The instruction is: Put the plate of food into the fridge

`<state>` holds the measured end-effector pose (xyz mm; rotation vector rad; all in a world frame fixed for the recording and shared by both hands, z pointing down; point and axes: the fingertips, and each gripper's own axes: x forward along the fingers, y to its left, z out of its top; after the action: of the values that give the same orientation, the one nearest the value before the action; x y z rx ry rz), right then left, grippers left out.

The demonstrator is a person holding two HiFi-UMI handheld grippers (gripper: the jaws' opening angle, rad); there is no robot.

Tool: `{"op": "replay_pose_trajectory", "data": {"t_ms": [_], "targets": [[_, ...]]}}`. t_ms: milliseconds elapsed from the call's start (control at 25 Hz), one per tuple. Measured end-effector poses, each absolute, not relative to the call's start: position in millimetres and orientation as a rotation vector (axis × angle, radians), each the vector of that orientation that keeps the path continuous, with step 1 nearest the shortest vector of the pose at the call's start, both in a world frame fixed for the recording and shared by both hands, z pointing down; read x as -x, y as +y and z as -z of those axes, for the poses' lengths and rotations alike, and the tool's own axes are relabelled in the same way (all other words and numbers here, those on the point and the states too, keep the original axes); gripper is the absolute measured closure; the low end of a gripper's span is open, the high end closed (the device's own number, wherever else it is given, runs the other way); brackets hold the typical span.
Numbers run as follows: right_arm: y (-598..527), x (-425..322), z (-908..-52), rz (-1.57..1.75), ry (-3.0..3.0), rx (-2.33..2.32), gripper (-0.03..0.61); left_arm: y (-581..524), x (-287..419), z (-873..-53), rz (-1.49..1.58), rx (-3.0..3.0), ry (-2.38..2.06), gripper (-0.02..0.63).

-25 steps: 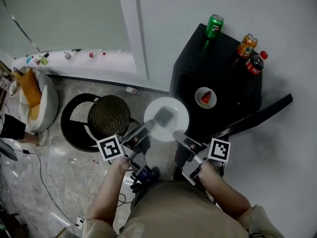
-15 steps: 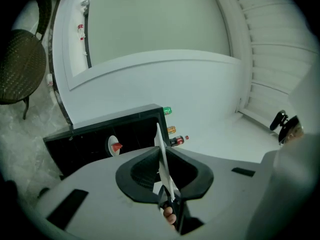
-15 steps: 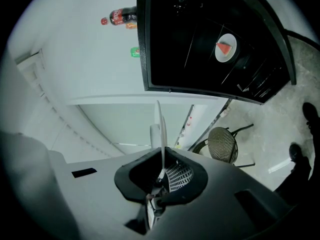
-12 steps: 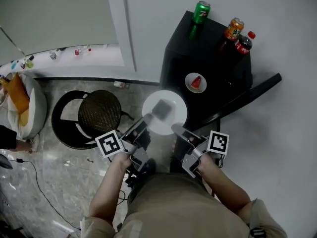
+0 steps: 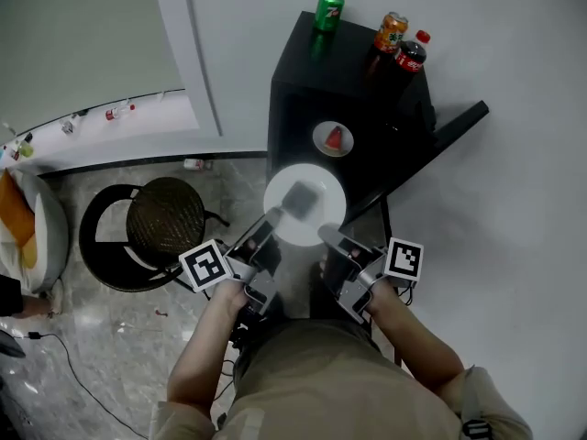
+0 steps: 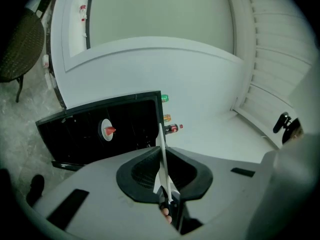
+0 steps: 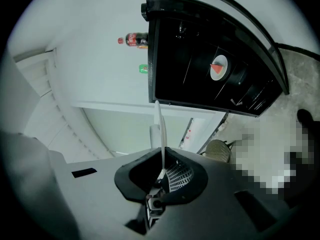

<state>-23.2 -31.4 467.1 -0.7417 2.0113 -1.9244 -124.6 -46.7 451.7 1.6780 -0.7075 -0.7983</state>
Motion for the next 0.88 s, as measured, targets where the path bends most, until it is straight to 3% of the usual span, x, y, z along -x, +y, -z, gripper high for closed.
{"op": "replay_pose_trajectory", "data": {"t_ms": [880], "targets": [[-31, -2, -471, 1.785, 1.924, 0.899, 0.552, -58, 98, -459, 0.71, -1.682, -0.592, 0.589]]}}
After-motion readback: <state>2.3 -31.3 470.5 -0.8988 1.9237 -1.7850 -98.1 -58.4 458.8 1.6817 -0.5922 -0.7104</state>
